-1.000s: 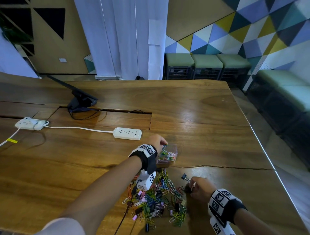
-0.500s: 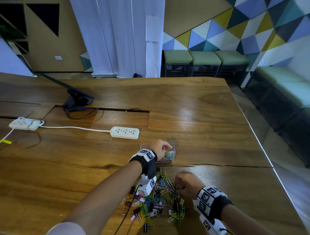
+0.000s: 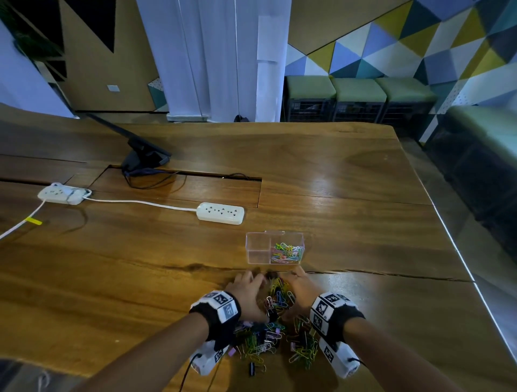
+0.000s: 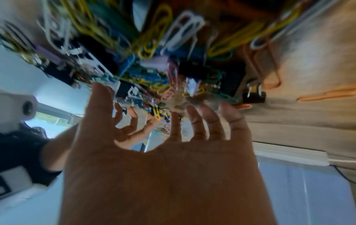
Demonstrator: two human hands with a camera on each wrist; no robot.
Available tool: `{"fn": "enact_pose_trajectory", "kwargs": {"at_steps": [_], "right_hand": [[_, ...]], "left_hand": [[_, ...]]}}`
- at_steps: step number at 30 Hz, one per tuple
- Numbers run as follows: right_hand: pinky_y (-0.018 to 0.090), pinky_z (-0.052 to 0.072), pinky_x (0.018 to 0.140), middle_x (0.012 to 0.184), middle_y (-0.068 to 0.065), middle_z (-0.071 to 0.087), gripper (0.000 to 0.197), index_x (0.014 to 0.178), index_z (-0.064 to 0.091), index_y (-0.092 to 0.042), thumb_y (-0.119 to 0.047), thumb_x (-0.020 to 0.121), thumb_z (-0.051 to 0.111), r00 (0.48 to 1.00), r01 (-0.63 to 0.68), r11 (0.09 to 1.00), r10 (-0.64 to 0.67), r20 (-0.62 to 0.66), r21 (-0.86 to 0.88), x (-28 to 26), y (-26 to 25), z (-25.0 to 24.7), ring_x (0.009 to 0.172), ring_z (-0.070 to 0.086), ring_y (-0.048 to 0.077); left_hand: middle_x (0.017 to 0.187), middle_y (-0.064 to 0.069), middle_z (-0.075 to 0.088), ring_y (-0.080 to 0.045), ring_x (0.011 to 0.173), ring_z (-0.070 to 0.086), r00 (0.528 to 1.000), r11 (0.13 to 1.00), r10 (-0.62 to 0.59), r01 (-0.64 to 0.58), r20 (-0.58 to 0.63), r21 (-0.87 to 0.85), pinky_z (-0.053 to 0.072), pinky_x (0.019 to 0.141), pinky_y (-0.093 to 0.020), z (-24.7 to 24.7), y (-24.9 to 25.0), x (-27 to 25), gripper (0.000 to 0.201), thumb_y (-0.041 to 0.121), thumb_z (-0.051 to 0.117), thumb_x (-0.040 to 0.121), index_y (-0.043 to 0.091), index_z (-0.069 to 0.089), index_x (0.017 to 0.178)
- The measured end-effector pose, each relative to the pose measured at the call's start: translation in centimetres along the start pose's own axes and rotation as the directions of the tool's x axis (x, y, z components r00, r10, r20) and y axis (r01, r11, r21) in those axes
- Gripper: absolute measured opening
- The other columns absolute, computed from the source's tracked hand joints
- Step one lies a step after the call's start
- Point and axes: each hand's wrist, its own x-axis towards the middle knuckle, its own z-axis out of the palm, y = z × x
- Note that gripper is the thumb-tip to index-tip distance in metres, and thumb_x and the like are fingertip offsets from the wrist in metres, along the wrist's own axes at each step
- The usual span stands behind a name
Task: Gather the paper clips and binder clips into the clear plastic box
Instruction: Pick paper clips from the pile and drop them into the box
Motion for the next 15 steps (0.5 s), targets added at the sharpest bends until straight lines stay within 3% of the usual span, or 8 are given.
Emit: {"fn": "enact_pose_trajectory", "kwargs": {"at_steps": [2, 5, 10, 12, 15], "right_hand": [[0.04, 0.036, 0.109, 0.139, 0.0, 0.029, 0.101, 0.14, 0.033, -0.027, -0.035, 0.055, 0.086, 1.0, 0.008, 0.999, -0.007, 0.013, -0.043, 0.0, -0.2, 0.2, 0.129, 0.037, 0.025], [0.036, 0.035, 0.109, 0.135, 0.002, 0.032, 0.086, 0.137, 0.037, -0.026, -0.024, 0.065, 0.082, 0.999, 0.046, 0.995, -0.043, 0.031, -0.084, 0.0, -0.5, 0.4, 0.127, 0.038, 0.025], [0.034, 0.039, 0.105, 0.134, 0.003, 0.039, 0.072, 0.132, 0.044, -0.02, -0.027, 0.069, 0.078, 0.996, 0.079, 0.994, -0.075, 0.055, -0.078, -0.8, -0.8, 0.4, 0.121, 0.044, 0.024], [0.031, 0.041, 0.1, 0.132, 0.006, 0.044, 0.064, 0.131, 0.045, -0.015, -0.027, 0.075, 0.074, 0.994, 0.04, 0.996, -0.031, 0.104, -0.082, -1.0, -1.1, 0.0, 0.117, 0.049, 0.024], [0.032, 0.039, 0.103, 0.135, 0.008, 0.046, 0.054, 0.133, 0.045, -0.012, -0.025, 0.084, 0.064, 0.979, -0.031, 0.992, 0.055, 0.196, -0.124, -1.0, -1.4, -0.8, 0.12, 0.048, 0.023]], "left_hand": [[0.135, -0.003, 0.028, -0.028, 0.125, 0.031, 0.999, 0.993, -0.021, 0.015, 0.048, 0.114, 0.038, 0.102, -0.046, 1.2, -0.2, -0.5, 0.103, 0.069, 0.071, 0.054, 0.027, 0.024, 0.136], [0.134, -0.005, 0.029, -0.029, 0.123, 0.032, 1.0, 0.981, 0.002, -0.001, -0.005, 0.196, 0.038, 0.102, -0.046, 2.3, 0.0, -1.0, 0.113, 0.073, 0.073, 0.048, 0.019, 0.026, 0.134], [0.127, -0.007, 0.037, -0.028, 0.117, 0.04, 0.996, 0.996, 0.004, 0.004, -0.084, 0.092, 0.042, 0.096, -0.042, 2.5, 0.7, -1.4, 0.093, 0.061, 0.076, 0.059, 0.014, 0.035, 0.127], [0.125, -0.007, 0.041, -0.027, 0.115, 0.044, 0.997, 0.999, 0.002, 0.002, -0.079, 0.044, 0.043, 0.094, -0.041, 2.3, 0.9, -1.3, 0.082, 0.054, 0.075, 0.066, 0.014, 0.037, 0.126], [0.13, -0.008, 0.043, -0.027, 0.12, 0.045, 0.998, 1.0, 0.003, -0.004, -0.057, -0.021, 0.043, 0.098, -0.04, 2.0, 1.0, -1.2, 0.074, 0.044, 0.074, 0.074, 0.013, 0.039, 0.13]]}}
